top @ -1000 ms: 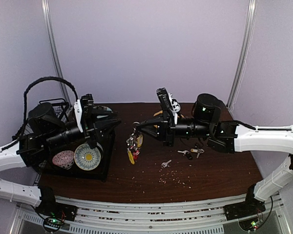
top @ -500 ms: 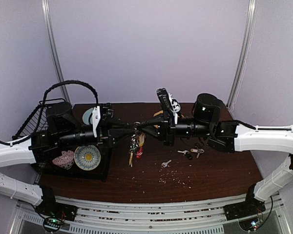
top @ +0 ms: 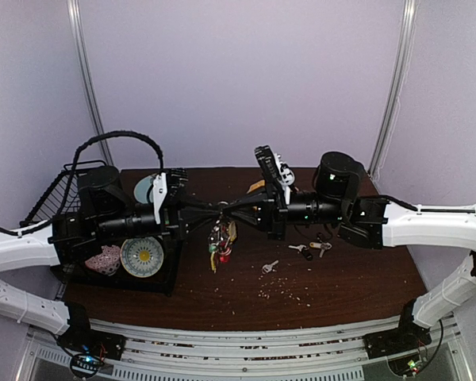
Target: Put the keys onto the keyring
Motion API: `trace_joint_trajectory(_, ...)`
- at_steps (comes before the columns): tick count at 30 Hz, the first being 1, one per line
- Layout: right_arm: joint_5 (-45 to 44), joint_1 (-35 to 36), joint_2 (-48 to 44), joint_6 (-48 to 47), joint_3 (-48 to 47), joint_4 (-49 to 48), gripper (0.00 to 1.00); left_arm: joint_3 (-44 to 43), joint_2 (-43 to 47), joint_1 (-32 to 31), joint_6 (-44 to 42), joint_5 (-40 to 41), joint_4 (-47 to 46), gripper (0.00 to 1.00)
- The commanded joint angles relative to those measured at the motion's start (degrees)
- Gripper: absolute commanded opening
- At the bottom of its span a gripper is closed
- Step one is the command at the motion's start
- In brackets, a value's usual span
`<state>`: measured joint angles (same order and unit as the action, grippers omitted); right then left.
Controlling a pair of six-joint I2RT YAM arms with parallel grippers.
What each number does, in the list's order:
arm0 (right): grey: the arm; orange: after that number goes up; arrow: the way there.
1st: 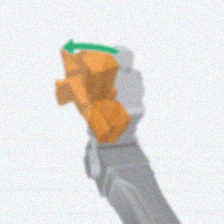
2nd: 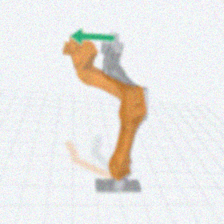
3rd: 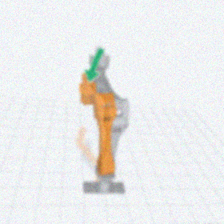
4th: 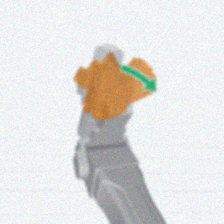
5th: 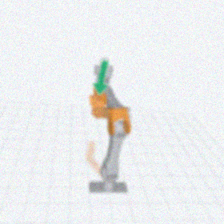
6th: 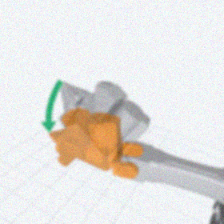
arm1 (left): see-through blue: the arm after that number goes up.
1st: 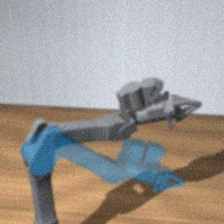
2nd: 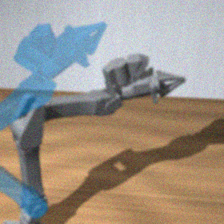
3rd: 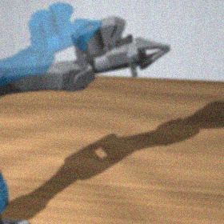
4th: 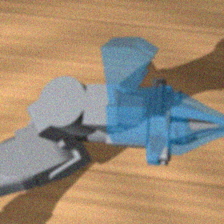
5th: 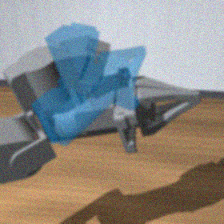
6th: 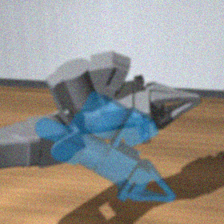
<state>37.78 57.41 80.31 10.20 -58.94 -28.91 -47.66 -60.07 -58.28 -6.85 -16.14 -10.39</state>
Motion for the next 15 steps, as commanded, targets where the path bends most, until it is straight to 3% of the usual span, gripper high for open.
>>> trace_joint_trajectory(1, 2.8, 0.69, -1.51, -1.23, -1.67, -2.69, 0.0, -2.99, -1.81, 0.03, 0.35, -1.09, 0.92, 0.06)
trace_joint_trajectory(4, 2.83, 0.72, -1.39, -1.56, -1.85, -2.21, 0.0, -1.74, -0.58, 0.01, 0.54, -1.68, -1.32, 0.0)
trace_joint_trajectory(8, 2.18, 0.69, -1.41, -2.32, -1.82, -1.26, 0.0, -0.69, 0.06, 0.01, 0.55, -3.52, -3.16, 0.1)
trace_joint_trajectory(11, 2.36, 0.84, -1.22, -2.16, -1.84, -1.63, 0.0, -1.02, -0.71, 0.01, 0.9, -3.85, -2.96, 0.1)
trace_joint_trajectory(15, 2.81, 0.78, -0.86, -2.19, -2.12, -1.4, 0.0, -1.45, -1.44, 0.01, 1.14, -3.76, -2.74, 0.0)
